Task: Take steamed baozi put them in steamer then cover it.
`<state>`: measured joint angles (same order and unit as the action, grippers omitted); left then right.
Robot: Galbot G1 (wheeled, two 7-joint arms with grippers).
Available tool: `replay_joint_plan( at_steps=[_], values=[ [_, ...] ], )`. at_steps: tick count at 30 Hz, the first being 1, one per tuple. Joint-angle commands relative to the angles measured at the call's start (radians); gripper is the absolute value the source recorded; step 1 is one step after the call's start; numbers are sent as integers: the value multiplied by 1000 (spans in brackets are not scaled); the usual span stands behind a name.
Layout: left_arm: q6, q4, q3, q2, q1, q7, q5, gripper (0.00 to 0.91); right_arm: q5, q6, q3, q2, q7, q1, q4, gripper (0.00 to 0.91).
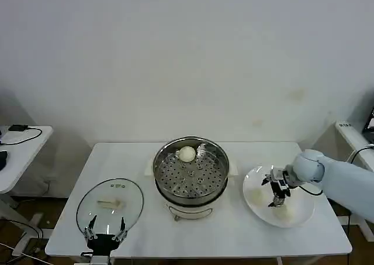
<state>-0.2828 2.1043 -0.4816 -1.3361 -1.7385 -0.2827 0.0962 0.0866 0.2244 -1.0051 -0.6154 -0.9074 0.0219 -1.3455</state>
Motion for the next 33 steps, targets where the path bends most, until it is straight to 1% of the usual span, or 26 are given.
replay_joint_plan(
  at_steps=[1,2,3,7,13,14,15,20,24,30,33],
  values=[
    [0,4,-2,0,-1,-1,-1,907,-8,1,19,-49,-9,-32,43,756],
    [1,5,-2,0,-1,-1,-2,907,-8,4,20,-49,-9,-35,44,746],
    [1,5,-2,-1,-2,-2,-2,907,-8,5,24,-52,-7,-40,47,715],
    [1,3,0,-2,-1,-3,-2,907,-12,7,26,-52,-5,-40,47,695],
    [0,5,2,-3,1,-4,-3,907,6,13,16,-26,-5,-7,18,665],
    [0,4,4,-3,2,-5,-3,907,12,15,9,-16,-6,8,7,665],
    [0,4,5,-3,2,-5,-3,907,16,16,5,-10,-5,19,3,645],
    [0,3,8,-2,7,-5,-4,907,29,16,-36,39,-5,111,-30,645],
    [0,5,13,-1,11,-5,-5,907,46,16,-71,75,-8,178,-52,625],
    [1,8,17,3,13,-5,-7,907,88,20,-120,107,-8,293,-90,625],
    [1,7,20,4,16,-5,-7,907,113,24,-178,111,-10,386,-111,625]
  ],
)
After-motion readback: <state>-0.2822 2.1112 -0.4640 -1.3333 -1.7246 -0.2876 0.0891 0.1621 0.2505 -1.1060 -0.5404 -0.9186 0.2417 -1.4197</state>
